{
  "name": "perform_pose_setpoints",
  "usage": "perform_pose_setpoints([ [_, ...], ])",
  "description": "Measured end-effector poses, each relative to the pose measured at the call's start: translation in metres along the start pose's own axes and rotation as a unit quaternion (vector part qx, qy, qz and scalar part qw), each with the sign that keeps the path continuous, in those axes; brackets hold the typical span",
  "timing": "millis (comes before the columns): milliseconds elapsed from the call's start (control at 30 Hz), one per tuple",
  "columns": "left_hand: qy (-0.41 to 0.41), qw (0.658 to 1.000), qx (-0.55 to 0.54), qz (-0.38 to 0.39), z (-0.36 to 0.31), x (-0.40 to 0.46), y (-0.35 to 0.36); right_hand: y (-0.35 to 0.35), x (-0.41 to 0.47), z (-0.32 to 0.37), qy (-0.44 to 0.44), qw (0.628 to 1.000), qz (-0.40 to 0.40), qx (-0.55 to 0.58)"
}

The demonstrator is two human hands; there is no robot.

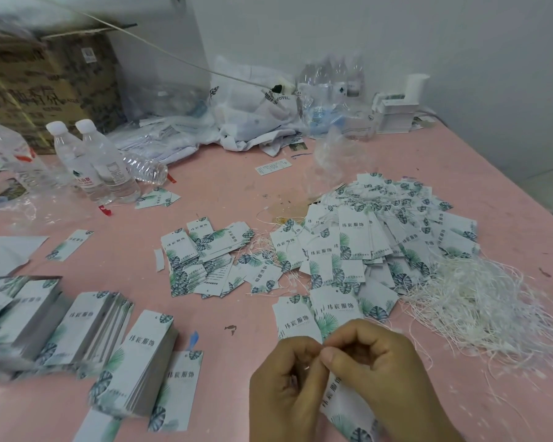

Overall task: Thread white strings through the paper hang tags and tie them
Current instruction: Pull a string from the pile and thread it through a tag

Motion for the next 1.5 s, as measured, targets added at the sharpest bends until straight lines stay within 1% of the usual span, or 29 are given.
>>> perform_pose_setpoints([
  [67, 0.024, 0.999, 0.029, 0.007, -0.006, 0.001, 0.001, 0.000, -0.001, 0.000, -0.003, 1.000, -0.006, 0.001],
  [133, 0.025, 0.999, 0.021, 0.011, -0.007, 0.003, 0.001, -0.002, -0.001, -0.001, -0.005, 1.000, -0.026, 0.007],
  [233, -0.012, 0.999, -0.049, -0.003, -0.002, 0.007, -0.003, -0.013, 0.002, -0.007, 0.003, 0.996, -0.067, 0.058],
  [333, -0.047, 0.987, -0.150, -0.023, 0.004, 0.014, -0.009, -0.033, 0.004, -0.005, -0.014, 0.980, -0.097, 0.171],
  [433, -0.084, 0.969, -0.231, -0.020, 0.009, 0.022, -0.012, -0.041, 0.008, 0.005, -0.058, 0.961, -0.066, 0.263],
  [500, -0.104, 0.958, -0.266, -0.007, 0.013, 0.024, -0.009, -0.041, 0.010, 0.006, -0.059, 0.948, -0.032, 0.311],
  [567, -0.119, 0.950, -0.288, 0.001, 0.014, 0.025, -0.007, -0.038, 0.012, 0.009, -0.047, 0.940, -0.012, 0.337],
  [667, -0.134, 0.939, -0.318, -0.011, 0.019, 0.026, -0.007, -0.035, 0.013, 0.007, -0.031, 0.930, -0.007, 0.365],
  [800, -0.147, 0.921, -0.361, -0.018, 0.018, 0.029, -0.006, -0.034, 0.015, -0.001, -0.001, 0.903, -0.010, 0.430],
  [867, -0.164, 0.909, -0.382, -0.011, 0.017, 0.029, -0.002, -0.030, 0.016, -0.003, 0.016, 0.888, -0.005, 0.459],
  [1000, -0.219, 0.875, -0.431, 0.014, 0.014, 0.023, 0.009, -0.014, 0.017, -0.008, 0.049, 0.867, 0.012, 0.496],
  [1167, -0.260, 0.852, -0.452, 0.035, 0.013, 0.017, 0.013, -0.005, 0.016, -0.007, 0.084, 0.834, 0.050, 0.544],
  [1233, -0.265, 0.844, -0.463, 0.051, 0.013, 0.016, 0.015, -0.005, 0.016, -0.006, 0.088, 0.841, 0.052, 0.531],
  [1300, -0.269, 0.838, -0.471, 0.061, 0.012, 0.015, 0.016, -0.002, 0.016, -0.009, 0.098, 0.867, 0.041, 0.488],
  [1367, -0.271, 0.839, -0.469, 0.056, 0.014, 0.016, 0.016, 0.001, 0.016, -0.013, 0.106, 0.883, 0.028, 0.456],
  [1433, -0.264, 0.851, -0.452, 0.048, 0.015, 0.017, 0.016, 0.003, 0.015, -0.017, 0.106, 0.892, 0.012, 0.438],
  [1500, -0.254, 0.873, -0.415, 0.046, 0.015, 0.017, 0.015, 0.004, 0.013, -0.018, 0.102, 0.900, 0.006, 0.424],
])
Point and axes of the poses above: each hand's wrist, its own x-axis towards the middle knuckle, its own y-axis out of the palm, z = x × y, the point moved 8 cm from there along x, towards the middle knuckle, and after that the axes turned 4 degrees about y, right-handed, at the moved point
